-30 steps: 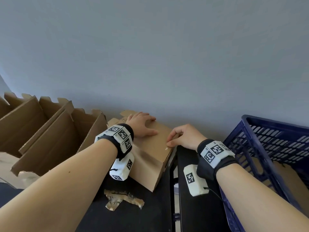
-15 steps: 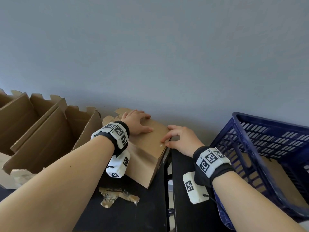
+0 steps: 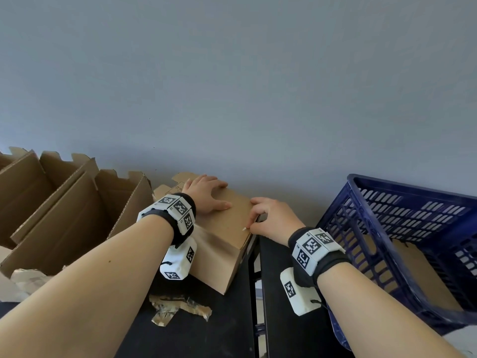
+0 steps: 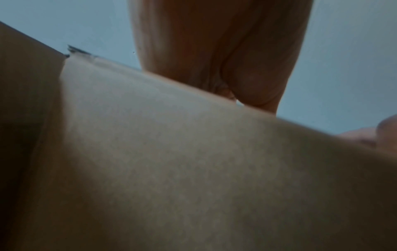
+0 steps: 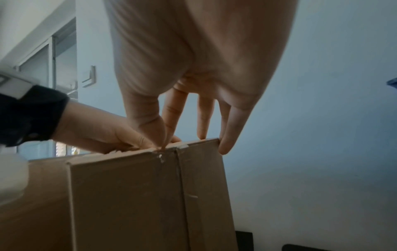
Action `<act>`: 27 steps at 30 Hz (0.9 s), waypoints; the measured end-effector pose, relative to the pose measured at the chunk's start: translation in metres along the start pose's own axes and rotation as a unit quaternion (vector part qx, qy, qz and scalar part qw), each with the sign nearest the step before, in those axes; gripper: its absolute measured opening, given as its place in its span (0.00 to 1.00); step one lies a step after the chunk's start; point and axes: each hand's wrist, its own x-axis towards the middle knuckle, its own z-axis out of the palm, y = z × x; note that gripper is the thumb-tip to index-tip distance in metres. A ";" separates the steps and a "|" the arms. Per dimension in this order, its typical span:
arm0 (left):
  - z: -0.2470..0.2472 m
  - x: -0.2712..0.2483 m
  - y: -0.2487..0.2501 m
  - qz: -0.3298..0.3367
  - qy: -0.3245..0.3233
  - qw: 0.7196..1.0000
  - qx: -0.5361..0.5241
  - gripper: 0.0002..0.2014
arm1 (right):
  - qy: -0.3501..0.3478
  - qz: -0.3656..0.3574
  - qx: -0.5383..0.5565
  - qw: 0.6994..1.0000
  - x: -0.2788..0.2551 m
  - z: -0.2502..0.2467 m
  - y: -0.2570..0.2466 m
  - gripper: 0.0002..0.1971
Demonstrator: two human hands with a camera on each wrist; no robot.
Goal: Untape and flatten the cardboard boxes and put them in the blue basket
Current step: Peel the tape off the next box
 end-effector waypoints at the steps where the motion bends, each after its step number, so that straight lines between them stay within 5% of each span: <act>1: 0.000 -0.001 0.000 0.000 0.000 1.000 0.000 0.32 | -0.006 -0.001 -0.018 1.000 0.000 0.001 0.001 0.04; 8: -0.003 -0.004 -0.001 -0.001 -0.001 1.000 0.008 0.32 | 0.020 -0.002 -0.016 1.000 -0.004 0.011 0.008 0.16; 15: 0.000 -0.003 0.000 0.006 0.000 1.000 0.011 0.32 | 0.036 -0.007 -0.050 0.998 0.000 0.008 0.008 0.06; 27: 0.001 0.001 0.001 0.008 -0.002 1.000 0.016 0.32 | 0.013 -0.027 -0.116 0.993 0.008 0.009 0.013 0.07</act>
